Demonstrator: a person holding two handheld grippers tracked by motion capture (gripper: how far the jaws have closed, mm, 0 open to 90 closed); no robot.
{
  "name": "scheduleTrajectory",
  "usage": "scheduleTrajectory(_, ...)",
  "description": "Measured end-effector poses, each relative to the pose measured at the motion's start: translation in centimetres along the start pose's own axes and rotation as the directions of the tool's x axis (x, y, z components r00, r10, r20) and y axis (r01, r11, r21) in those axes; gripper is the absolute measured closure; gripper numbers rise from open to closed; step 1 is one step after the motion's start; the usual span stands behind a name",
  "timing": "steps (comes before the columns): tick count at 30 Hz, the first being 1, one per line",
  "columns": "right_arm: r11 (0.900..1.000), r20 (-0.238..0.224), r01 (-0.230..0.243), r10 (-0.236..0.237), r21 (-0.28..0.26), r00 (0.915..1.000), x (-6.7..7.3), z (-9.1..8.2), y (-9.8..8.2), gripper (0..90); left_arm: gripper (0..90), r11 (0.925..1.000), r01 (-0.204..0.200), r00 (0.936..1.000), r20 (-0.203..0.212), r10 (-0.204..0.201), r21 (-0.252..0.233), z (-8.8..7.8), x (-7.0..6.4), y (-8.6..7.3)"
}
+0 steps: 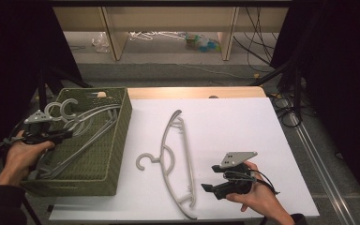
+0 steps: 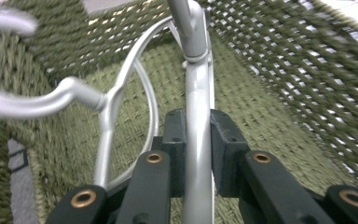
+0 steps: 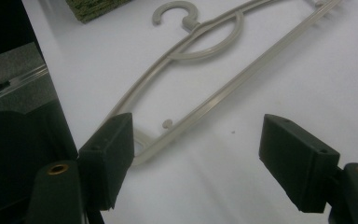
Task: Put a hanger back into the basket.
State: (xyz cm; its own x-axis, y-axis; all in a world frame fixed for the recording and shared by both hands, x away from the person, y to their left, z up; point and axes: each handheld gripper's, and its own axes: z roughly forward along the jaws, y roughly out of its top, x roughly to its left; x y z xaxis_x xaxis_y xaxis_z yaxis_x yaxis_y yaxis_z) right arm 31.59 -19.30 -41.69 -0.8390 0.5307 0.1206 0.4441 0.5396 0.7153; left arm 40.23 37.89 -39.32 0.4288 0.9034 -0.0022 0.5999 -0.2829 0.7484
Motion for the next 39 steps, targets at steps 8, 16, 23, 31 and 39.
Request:
scheduleTrajectory(8, 1.000, 0.003, 0.004, -0.004, -0.001, 1.0000, -0.1, 0.0, 0.0, 27.5, 76.0, 0.9975, 0.065, 0.9978, -0.015, -0.065, 0.028, 0.7, 1.0, -1.3)
scheduleTrajectory(16, 1.000, 0.005, 0.004, -0.004, -0.004, 1.0000, -0.1, 0.0, 0.0, 27.5, 66.9, 0.9964, 0.067, 0.9954, -0.072, -0.063, 0.052, 0.4, 1.7, -1.5)
scheduleTrajectory(23, 1.000, 0.004, 0.005, -0.005, -0.003, 1.0000, -0.1, 0.0, 0.0, 27.5, 61.7, 0.9952, 0.082, 0.9915, -0.105, -0.076, 0.054, -0.4, 2.2, -1.7)
scheduleTrajectory(31, 1.000, 0.007, 0.004, -0.004, -0.002, 1.0000, -0.2, 0.1, 0.0, 27.5, 56.2, 0.9953, 0.097, 0.9891, -0.111, -0.097, -0.005, -1.2, 1.3, -1.5)
scheduleTrajectory(39, 1.000, 0.007, 0.001, -0.001, -0.003, 1.0000, -0.1, 0.0, 0.0, 27.5, 42.8, 0.9893, 0.098, 0.9871, -0.116, -0.111, -0.108, -3.1, -1.3, -0.6)
